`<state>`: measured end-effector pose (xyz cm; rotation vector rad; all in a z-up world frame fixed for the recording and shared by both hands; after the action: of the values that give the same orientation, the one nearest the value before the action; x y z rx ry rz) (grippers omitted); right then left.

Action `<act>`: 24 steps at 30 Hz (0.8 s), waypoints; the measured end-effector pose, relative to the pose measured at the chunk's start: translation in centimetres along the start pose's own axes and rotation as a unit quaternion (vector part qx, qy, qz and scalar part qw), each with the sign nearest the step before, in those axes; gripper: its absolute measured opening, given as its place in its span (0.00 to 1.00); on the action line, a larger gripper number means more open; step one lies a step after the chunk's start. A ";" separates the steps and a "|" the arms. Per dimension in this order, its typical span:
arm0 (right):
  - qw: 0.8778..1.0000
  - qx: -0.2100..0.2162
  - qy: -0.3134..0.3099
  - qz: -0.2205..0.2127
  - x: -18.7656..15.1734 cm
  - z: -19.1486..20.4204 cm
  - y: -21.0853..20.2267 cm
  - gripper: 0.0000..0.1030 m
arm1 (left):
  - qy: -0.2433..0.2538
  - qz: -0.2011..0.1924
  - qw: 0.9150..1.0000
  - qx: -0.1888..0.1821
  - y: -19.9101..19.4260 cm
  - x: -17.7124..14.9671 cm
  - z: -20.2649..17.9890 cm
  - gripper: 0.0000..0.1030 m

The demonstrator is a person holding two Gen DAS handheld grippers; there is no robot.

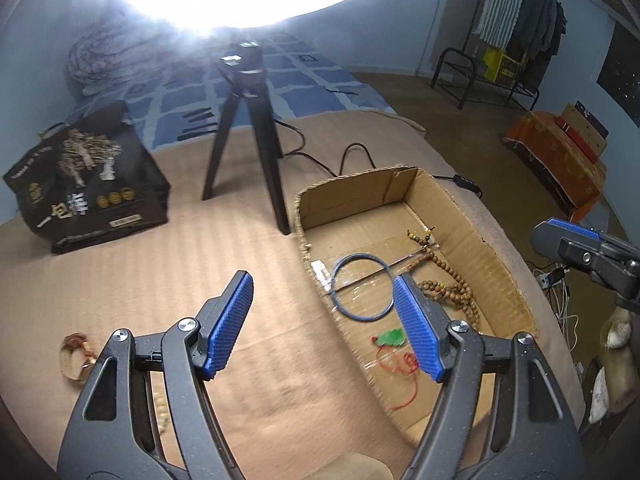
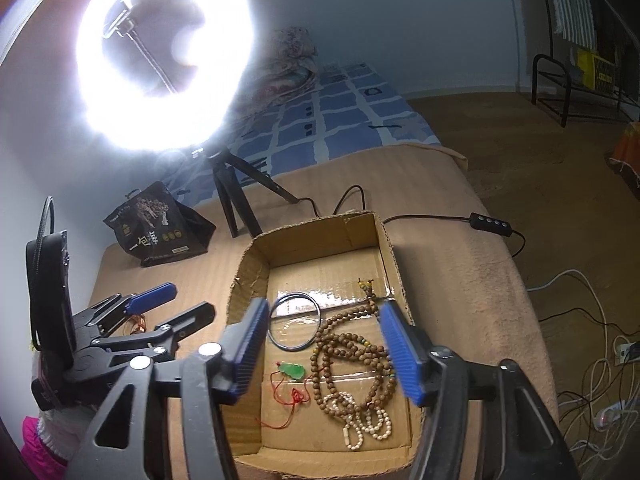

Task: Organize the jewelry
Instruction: 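Open both tools to release the bangle and mala in the box, then move both tools back over the red-strap watch and pearl earring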

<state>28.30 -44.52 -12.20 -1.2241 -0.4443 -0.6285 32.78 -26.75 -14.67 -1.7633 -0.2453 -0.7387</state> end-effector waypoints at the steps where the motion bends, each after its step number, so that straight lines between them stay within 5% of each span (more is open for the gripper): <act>1: 1.000 0.001 0.000 -0.002 -0.1 0.4 -0.2 0.69 | 0.001 -0.002 1.000 0.002 -0.5 0.0 0.4 0.72; 8: 1.000 0.006 -0.015 0.000 -0.6 3.5 -0.6 0.79 | -0.014 -0.017 1.000 0.021 -4.0 -0.6 5.4 0.72; 24: 0.992 0.025 -0.115 0.052 -4.1 15.3 2.4 0.79 | -0.090 -0.020 0.993 0.072 -8.8 -3.7 19.3 0.72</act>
<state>27.05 -28.56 -12.13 -1.2689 -0.5811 -0.3866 32.14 -5.34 -12.81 -1.6932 -0.4466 -0.5753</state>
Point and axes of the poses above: each gripper's, at about its wrist camera, not at the fingertips, and y roughly the way its jaws point, z to its left, x to its top, the point moved 9 cm from there along y, roughly the way its jaws point, and after that the axes turned 5 degrees about -y, right-handed, at the moved point
